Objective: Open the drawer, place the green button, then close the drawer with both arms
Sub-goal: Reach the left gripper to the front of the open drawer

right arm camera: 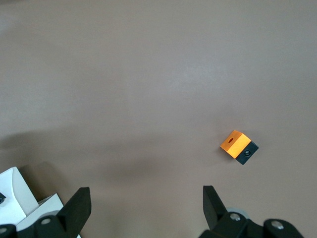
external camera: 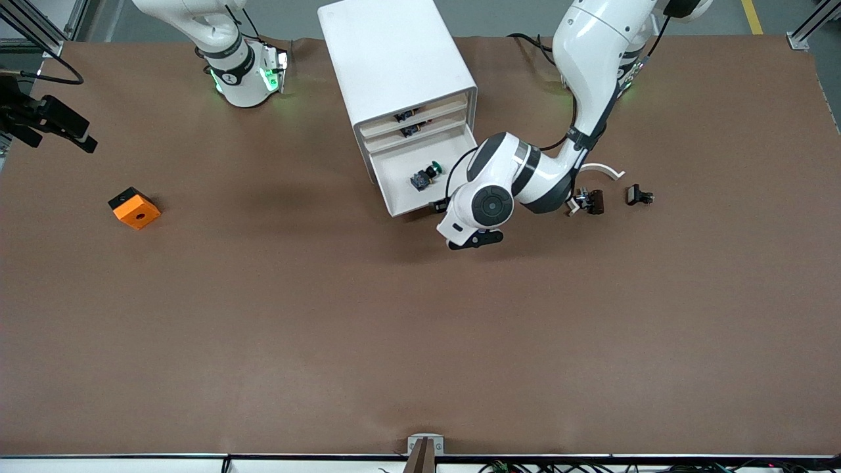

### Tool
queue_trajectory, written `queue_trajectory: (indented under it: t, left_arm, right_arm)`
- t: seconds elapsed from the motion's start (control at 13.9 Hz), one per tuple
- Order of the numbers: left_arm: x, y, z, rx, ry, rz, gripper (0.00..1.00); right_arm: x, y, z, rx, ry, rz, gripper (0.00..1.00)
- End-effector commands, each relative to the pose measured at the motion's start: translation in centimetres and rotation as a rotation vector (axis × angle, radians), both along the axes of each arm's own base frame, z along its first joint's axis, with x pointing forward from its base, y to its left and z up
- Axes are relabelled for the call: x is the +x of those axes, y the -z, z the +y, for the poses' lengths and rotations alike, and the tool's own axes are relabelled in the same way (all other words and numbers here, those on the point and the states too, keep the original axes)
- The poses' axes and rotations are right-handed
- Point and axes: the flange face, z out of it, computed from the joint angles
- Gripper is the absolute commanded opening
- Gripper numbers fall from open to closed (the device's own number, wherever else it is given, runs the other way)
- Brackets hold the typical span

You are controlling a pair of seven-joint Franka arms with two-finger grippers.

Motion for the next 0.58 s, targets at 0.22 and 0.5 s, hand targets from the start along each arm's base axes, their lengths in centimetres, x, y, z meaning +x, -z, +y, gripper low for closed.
queue_trajectory:
  t: [0.22,0.5]
  left_arm:
    - [-0.65,0.77,-0.78,0.0,0.002,0.02,1.0]
    - [-1.13,0.83,-1.18,0.004,0.004,0.026,1.0]
  right_arm:
    - [0.3,-0.64,-0.38,-0.022,-0.004,-0.004,1.0]
    - [0.35,-0.64,-0.36,-0.02,-0.004,-0.004,1.0]
